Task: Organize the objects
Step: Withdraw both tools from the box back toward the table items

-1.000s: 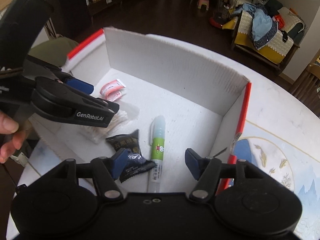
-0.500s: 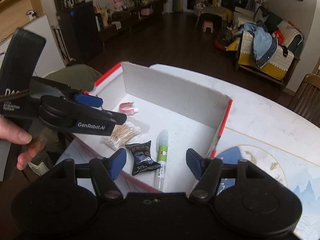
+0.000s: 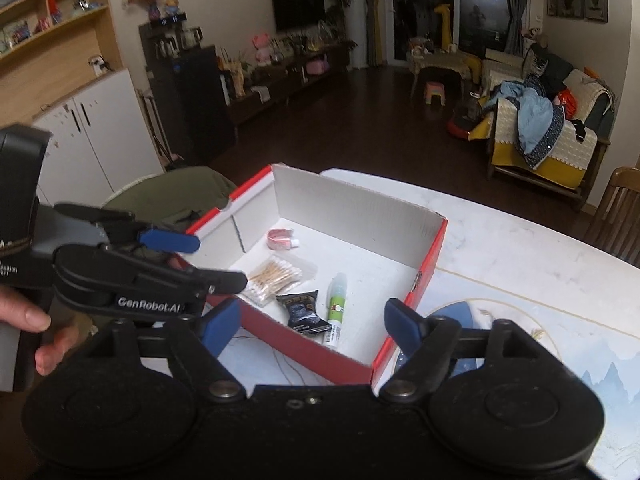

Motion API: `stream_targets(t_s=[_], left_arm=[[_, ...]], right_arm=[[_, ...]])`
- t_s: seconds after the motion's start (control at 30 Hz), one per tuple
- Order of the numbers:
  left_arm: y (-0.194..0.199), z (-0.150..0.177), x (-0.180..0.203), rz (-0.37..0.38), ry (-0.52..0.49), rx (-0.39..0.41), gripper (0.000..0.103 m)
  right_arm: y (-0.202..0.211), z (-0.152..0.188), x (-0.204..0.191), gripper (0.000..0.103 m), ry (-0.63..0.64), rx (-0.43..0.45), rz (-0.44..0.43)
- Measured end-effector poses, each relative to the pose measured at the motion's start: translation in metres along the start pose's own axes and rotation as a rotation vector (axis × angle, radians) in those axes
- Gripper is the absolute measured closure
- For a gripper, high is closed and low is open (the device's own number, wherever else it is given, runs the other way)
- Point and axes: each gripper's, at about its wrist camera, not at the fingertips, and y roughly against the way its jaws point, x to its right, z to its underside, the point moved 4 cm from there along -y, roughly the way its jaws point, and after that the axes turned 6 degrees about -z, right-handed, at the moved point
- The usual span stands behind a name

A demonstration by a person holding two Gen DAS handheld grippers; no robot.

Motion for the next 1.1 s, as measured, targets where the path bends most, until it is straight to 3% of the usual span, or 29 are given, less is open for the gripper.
stream_targets(t_s=[0.3, 0.8, 1.1], left_arm=[[0.036, 0.024, 0.027, -0.010, 0.064, 0.014, 0.027], [0.049, 0.068, 0.097, 0.045, 0.045, 0.014, 0.017], [0.038, 0.095, 0.146, 0.086, -0.003, 0.006, 0.007]], right_arm=[[0.046, 0.022, 0.011, 0.002, 0.017, 0.078, -0.060], [0.103, 0.093, 0.046, 0.001, 0.036, 0.085, -0.010], [0.121, 0.151, 0.097, 0.001, -0.094, 0.034, 0.072]])
